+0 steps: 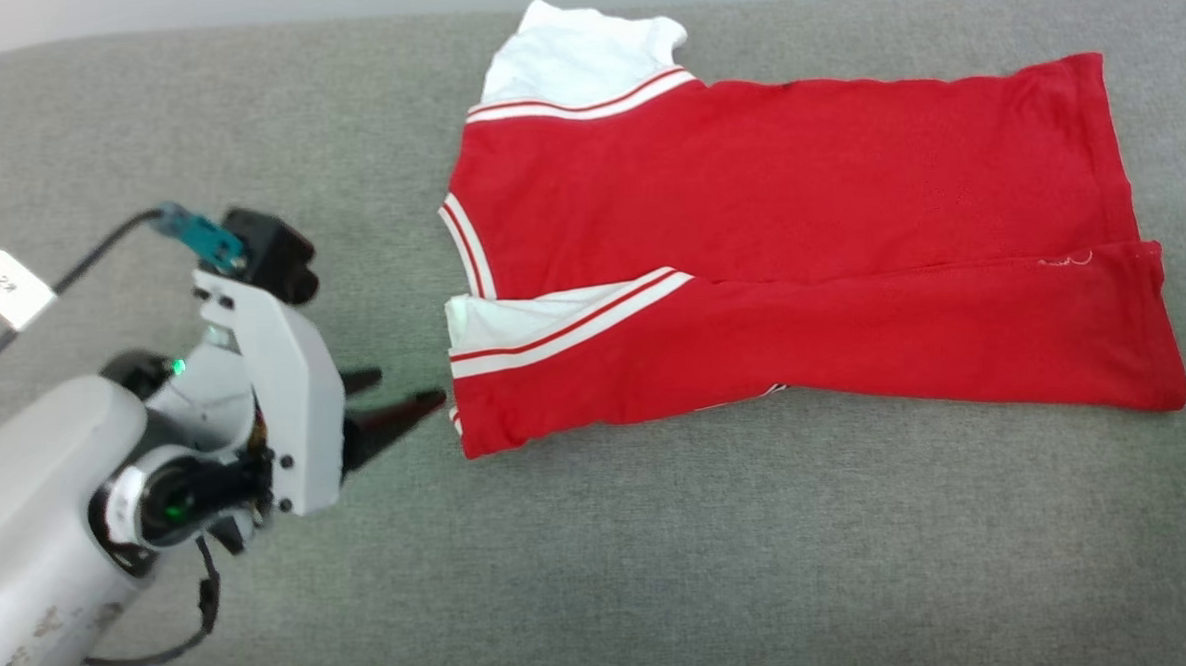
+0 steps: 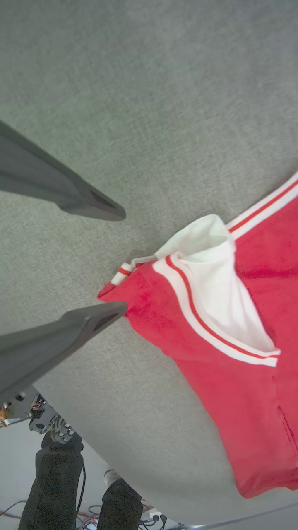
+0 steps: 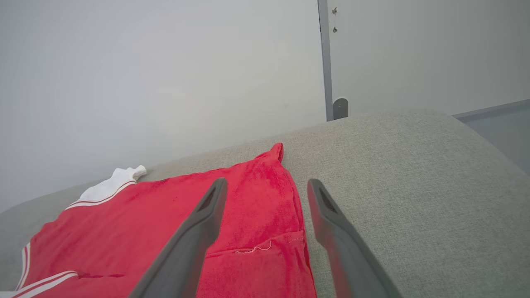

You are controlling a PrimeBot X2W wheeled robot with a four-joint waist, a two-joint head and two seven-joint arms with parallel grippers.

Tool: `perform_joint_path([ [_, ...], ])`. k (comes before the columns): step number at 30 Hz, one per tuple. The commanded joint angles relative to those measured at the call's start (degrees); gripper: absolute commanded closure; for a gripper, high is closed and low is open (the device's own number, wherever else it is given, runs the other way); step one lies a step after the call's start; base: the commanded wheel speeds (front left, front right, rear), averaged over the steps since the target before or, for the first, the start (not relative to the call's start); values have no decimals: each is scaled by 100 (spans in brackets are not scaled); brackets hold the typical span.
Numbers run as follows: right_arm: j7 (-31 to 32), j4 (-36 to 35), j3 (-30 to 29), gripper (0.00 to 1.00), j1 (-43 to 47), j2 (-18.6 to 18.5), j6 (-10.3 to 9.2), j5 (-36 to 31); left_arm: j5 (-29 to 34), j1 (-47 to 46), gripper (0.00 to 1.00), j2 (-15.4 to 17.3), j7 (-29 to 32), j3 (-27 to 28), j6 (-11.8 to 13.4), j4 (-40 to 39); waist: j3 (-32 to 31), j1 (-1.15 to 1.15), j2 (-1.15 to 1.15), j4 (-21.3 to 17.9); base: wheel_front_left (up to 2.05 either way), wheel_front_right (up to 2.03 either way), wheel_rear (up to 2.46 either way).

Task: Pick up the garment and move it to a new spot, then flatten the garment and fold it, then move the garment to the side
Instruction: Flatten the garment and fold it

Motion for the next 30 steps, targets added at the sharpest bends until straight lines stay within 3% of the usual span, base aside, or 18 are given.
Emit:
perform_joint_path([
  [1, -63, 31, 47, 0, -9, 17, -4, 56, -165, 77, 0, -10, 256, -58, 116, -117, 97, 0, 0, -101, 0, 0, 0],
  [9, -176, 141, 170, 0, -134, 39, -4, 173, -583, 206, 0, -237, 453, -52, 153, 29, 346, 0, 0, -371, 0, 0, 0],
  [19, -179, 123, 205, 0, -218, -57, -4, 273, -730, 266, 0, -500, 455, -87, -145, 851, 632, 0, 0, -721, 0, 0, 0],
  [23, 3, 95, 272, 0, -161, -140, -4, 319, -700, 267, 84, -590, 425, -118, -283, 1025, 693, 0, 0, -758, 0, 0, 0],
  [24, 80, 75, 324, 0, -137, -185, -4, 331, -689, 254, 100, -617, 419, -119, -331, 1037, 708, 0, 0, -757, 0, 0, 0],
  [30, 691, -33, 794, 0, 3, -647, -4, 216, -631, 254, 100, -649, 373, -147, -492, 1065, 749, 0, 0, -679, 0, 0, 0],
])
